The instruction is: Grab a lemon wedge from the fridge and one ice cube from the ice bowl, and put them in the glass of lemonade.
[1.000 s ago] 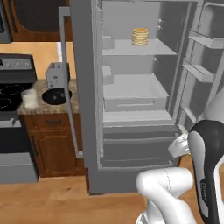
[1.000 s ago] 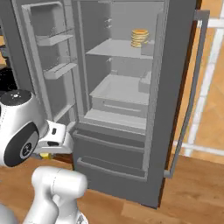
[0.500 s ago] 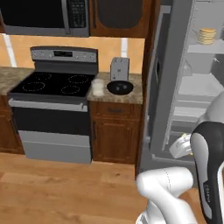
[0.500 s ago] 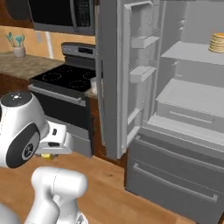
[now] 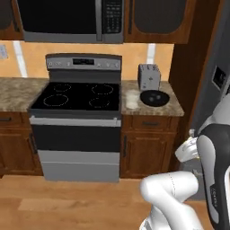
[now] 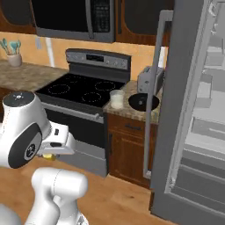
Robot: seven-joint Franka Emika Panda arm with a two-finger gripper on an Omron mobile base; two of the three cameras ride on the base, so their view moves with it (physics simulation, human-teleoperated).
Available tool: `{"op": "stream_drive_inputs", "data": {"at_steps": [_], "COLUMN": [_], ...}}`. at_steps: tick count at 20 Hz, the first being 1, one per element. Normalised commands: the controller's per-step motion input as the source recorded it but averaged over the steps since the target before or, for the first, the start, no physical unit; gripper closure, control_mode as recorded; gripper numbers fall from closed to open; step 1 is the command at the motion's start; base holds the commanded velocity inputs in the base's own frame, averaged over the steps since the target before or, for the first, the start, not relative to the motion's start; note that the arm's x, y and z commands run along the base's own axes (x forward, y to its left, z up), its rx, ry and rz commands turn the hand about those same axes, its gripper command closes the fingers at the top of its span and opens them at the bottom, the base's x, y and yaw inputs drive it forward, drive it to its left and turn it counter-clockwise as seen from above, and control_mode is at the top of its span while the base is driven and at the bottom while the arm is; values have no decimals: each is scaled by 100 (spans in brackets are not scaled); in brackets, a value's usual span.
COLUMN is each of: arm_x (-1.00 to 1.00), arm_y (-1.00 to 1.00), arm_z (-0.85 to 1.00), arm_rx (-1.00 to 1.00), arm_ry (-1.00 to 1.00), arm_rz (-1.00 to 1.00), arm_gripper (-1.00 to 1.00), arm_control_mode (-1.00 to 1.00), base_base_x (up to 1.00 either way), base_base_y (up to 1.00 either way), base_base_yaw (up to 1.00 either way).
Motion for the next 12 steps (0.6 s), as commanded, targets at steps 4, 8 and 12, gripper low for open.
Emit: {"op": "stream_drive_inputs", "data": {"at_steps": [4,8,12], "arm_x": [0,0,0], "arm_y": [0,0,0], "arm_z": [0,0,0], "arm_rx": [0,0,0], "arm_ry": [0,0,0], "arm_rz": [0,0,0], "arm_gripper": [100,100,100], "arm_control_mode": [100,100,100], "base_base_x": [100,100,100], "base_base_y": [96,79,42], "base_base_yaw": [-50,-62,-60]}}
